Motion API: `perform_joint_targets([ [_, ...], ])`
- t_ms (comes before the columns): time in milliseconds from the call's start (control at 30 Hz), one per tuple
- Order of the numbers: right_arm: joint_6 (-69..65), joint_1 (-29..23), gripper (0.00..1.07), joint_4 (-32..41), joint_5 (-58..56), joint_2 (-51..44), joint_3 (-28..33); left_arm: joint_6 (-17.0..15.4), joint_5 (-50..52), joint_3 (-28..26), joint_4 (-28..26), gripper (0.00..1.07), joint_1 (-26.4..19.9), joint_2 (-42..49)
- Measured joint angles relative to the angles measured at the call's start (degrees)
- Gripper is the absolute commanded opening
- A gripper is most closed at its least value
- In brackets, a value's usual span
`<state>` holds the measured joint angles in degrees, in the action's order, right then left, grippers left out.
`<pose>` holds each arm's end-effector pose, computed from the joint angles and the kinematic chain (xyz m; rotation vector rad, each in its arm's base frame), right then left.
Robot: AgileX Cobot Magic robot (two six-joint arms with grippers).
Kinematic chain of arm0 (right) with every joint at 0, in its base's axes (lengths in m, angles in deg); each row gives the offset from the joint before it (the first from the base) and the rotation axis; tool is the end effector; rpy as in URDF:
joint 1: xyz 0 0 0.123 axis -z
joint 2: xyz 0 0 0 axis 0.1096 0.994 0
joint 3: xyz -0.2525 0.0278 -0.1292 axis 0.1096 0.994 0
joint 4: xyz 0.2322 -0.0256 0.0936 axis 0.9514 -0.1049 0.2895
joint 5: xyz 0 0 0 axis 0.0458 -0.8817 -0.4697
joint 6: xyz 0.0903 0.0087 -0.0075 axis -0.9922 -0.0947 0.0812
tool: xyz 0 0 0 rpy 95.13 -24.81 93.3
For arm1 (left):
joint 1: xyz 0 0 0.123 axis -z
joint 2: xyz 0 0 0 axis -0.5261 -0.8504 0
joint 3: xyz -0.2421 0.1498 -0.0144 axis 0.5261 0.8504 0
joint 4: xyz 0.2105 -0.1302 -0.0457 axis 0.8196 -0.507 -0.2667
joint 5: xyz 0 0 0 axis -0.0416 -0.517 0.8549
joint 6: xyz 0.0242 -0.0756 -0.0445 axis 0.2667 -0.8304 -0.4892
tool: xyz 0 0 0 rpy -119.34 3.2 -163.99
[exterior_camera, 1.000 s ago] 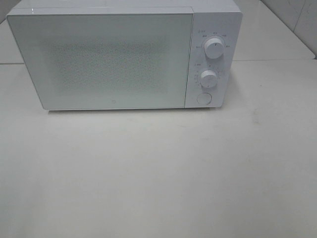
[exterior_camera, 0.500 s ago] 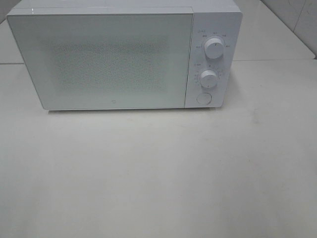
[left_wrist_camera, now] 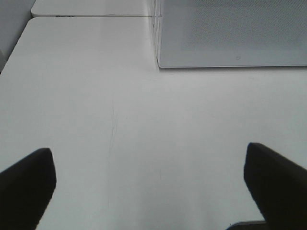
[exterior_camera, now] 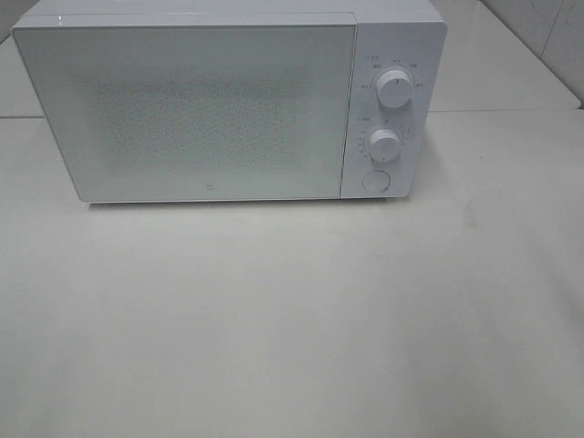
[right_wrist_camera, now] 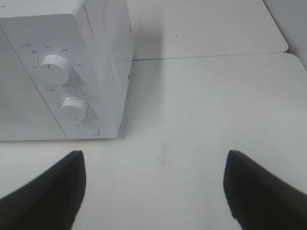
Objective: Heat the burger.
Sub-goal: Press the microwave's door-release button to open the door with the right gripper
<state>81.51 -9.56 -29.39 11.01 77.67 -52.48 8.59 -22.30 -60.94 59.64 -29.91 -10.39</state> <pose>0.1550 0.0088 0.2950 0.0341 1.9519 0.0984 -0.0091 -0.0037 0.2812 0.0514 2.0386 -0.0705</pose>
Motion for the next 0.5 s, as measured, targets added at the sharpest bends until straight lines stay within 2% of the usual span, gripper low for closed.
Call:
perform_joint_targets([
  [500, -0.23, 0.0, 0.76, 0.0, 30.02, 13.24, 8.82, 0.0, 0.0, 0.0, 0.0, 1.0, 0.0, 0.0],
])
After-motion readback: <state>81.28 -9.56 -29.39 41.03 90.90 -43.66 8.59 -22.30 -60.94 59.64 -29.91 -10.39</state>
